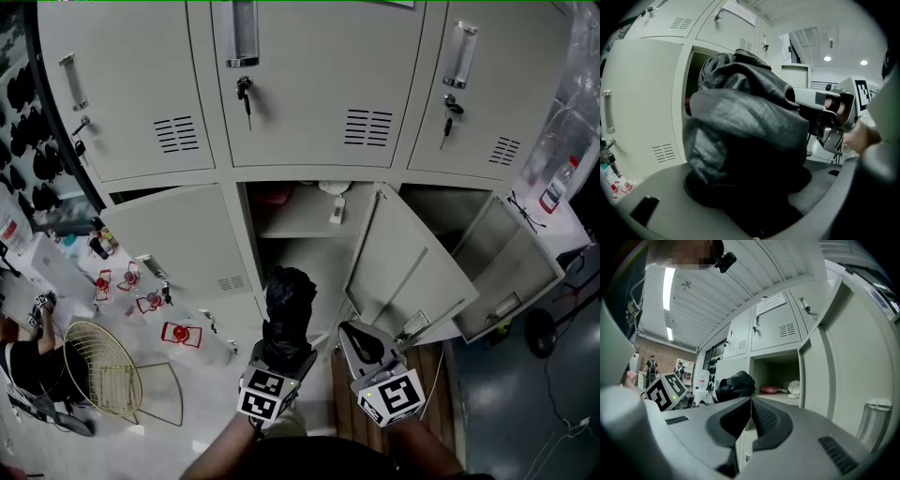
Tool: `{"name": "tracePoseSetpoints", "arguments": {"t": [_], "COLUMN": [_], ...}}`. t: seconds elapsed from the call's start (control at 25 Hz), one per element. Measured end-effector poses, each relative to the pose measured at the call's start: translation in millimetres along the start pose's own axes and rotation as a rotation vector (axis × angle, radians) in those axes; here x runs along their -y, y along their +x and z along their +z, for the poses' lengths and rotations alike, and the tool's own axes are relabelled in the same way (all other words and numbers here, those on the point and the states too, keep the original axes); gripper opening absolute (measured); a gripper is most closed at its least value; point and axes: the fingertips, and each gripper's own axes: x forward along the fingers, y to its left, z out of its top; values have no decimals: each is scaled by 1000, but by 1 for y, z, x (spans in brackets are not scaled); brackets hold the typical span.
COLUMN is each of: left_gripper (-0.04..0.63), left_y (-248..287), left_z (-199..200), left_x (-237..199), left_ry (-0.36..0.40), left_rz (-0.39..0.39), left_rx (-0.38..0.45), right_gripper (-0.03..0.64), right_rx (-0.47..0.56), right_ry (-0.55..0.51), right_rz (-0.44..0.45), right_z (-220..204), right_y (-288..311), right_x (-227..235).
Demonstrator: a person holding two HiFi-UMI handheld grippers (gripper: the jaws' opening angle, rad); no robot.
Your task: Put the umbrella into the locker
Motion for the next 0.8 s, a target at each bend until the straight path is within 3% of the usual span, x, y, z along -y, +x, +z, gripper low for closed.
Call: {"name": "tracePoseSetpoints", "arguments": {"t": [0.8], "left_gripper": [304], "left_y": [58], "left_z": [-16], "left_x": [-42], "left_ry": [-20], "left_rz": [-72], "left_rx": [-90], "right_gripper": [31], "right_rx": [-36], "right_ry": [35], "right_rz": [-30], "right_z": [-16], "right_y": [62], "right_x": [30]}}
